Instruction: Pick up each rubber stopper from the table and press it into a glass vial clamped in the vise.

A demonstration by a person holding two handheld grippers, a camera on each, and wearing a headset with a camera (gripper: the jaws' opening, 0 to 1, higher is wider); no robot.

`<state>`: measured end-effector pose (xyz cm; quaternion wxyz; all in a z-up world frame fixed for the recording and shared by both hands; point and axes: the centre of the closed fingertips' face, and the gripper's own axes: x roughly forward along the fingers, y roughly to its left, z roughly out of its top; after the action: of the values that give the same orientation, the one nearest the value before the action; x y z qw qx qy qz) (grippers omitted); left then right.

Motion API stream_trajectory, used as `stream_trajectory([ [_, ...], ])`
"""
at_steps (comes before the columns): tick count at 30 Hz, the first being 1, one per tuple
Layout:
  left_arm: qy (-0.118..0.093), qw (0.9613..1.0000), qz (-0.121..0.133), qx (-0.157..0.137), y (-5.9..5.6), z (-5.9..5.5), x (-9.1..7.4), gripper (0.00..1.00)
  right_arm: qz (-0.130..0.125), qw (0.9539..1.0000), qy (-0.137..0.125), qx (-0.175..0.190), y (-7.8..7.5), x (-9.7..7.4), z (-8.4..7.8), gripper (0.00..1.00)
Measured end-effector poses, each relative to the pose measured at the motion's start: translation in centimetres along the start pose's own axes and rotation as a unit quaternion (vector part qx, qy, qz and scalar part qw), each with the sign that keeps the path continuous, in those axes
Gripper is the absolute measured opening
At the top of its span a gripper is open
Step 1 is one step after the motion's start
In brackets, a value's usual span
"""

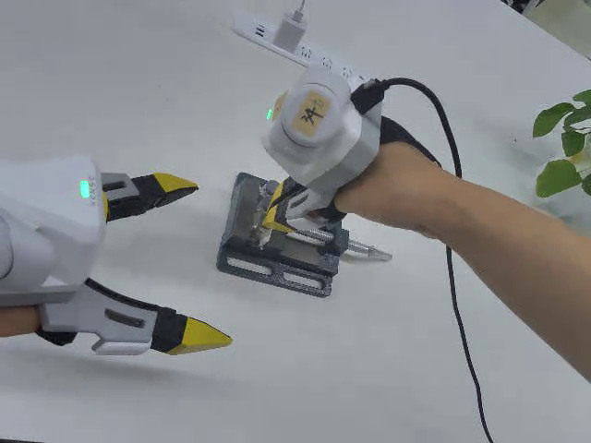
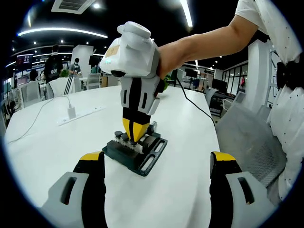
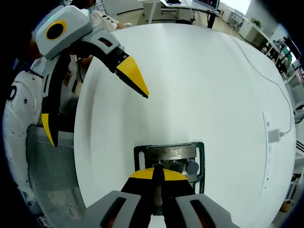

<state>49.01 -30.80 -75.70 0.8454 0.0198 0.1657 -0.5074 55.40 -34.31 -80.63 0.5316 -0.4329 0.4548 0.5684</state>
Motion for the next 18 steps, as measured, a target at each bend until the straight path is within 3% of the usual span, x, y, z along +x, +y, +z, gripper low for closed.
stream_trajectory([
  [11, 0.007, 1.0000, 0.004, 0.005, -0.3, 0.2, -0.5, 0.91, -0.016, 0.9991, -0.035, 0.017, 0.1, -0.3, 0.0, 0.00],
  [18, 0.013, 0.9999, 0.003, 0.009, -0.4, 0.1, -0.7, 0.91, -0.025, 0.9974, -0.061, 0.028, 0.2, -1.4, -0.2, 0.00],
])
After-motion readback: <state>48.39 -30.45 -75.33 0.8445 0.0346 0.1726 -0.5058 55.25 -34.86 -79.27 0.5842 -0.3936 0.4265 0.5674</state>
